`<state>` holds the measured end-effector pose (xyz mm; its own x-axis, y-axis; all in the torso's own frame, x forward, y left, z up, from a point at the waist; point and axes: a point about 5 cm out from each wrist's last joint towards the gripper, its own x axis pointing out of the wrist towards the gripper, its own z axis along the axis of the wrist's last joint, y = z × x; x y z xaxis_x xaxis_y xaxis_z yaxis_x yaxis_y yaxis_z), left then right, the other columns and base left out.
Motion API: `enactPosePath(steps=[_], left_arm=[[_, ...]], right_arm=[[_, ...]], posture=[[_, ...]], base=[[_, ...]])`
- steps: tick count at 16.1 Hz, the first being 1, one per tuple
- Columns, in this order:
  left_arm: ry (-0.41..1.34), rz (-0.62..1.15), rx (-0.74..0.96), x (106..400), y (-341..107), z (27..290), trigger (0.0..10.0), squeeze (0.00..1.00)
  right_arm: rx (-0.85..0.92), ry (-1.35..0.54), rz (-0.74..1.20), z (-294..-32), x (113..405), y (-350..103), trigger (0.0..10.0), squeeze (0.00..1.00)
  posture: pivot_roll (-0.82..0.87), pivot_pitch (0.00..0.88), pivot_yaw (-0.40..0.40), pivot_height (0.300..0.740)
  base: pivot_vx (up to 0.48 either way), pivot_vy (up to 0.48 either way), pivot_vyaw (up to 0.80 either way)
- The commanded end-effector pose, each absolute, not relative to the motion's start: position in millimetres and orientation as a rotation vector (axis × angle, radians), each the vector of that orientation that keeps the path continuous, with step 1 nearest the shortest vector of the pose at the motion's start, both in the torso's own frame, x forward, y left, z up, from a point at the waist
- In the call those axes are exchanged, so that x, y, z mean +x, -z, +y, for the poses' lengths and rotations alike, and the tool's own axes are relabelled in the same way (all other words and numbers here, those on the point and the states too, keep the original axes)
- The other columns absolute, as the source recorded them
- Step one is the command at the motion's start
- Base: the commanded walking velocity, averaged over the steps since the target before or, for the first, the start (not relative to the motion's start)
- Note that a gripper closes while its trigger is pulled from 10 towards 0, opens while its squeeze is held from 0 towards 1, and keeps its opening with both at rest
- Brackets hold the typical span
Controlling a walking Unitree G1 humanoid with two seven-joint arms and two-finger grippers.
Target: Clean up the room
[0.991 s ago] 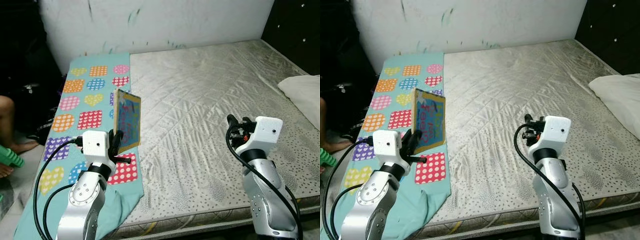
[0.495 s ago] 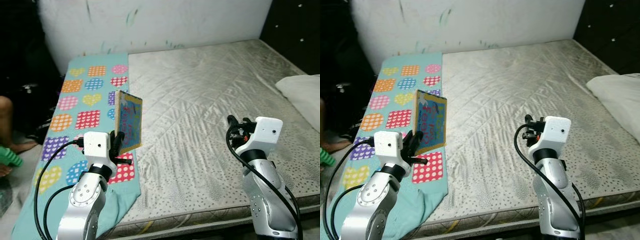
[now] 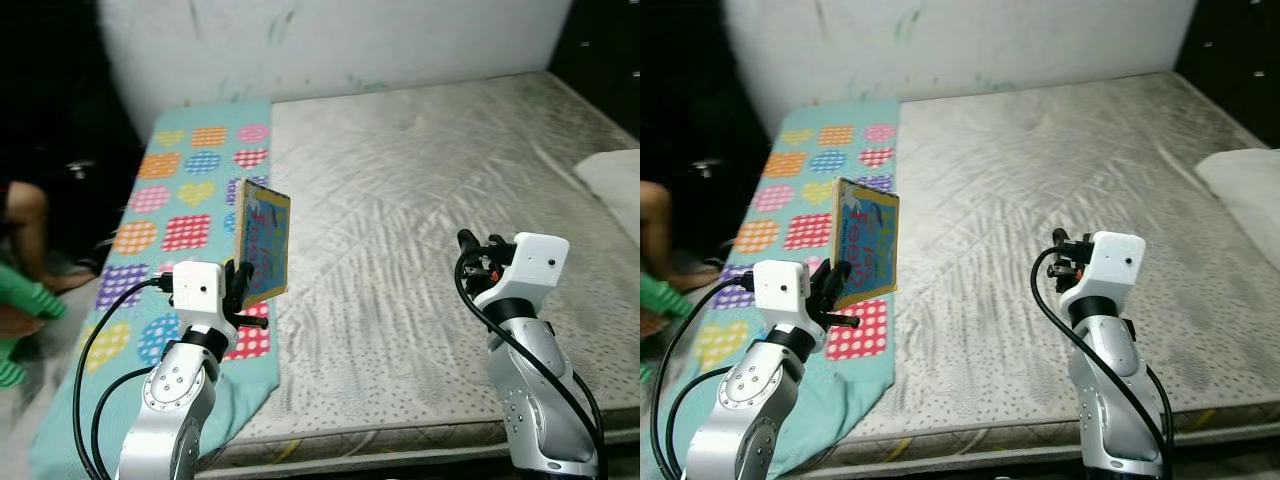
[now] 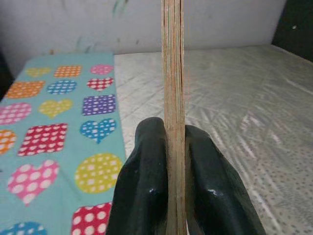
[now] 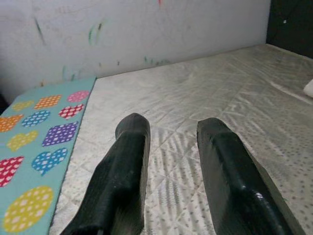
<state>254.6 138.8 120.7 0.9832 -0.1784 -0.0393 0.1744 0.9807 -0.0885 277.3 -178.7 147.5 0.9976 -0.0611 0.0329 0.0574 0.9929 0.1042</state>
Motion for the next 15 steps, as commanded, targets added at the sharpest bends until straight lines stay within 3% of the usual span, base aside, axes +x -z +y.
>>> enactPosePath(steps=[1,8,15], left_arm=[[0.175,0.003,-0.066,256.4,-130.7,142.0,10.0,0.00],[0.181,-0.003,-0.065,258.0,-131.2,139.7,10.0,0.00],[0.171,-0.017,-0.062,258.8,-133.6,141.1,10.0,0.00]], right_arm=[[0.104,0.054,-0.049,-176.9,278.7,-151.3,10.0,0.00],[0.101,0.049,-0.059,-176.3,282.0,-153.9,10.0,0.00],[0.103,0.032,-0.055,-172.6,285.7,-152.9,10.0,0.00]], posture=[[-0.22,0.036,0.088,0.740],[-0.22,0.026,0.083,0.740],[-0.21,0.015,0.077,0.740]], base=[[0.000,0.000,0.00],[0.000,0.000,0.00],[0.000,-0.301,0.00]])
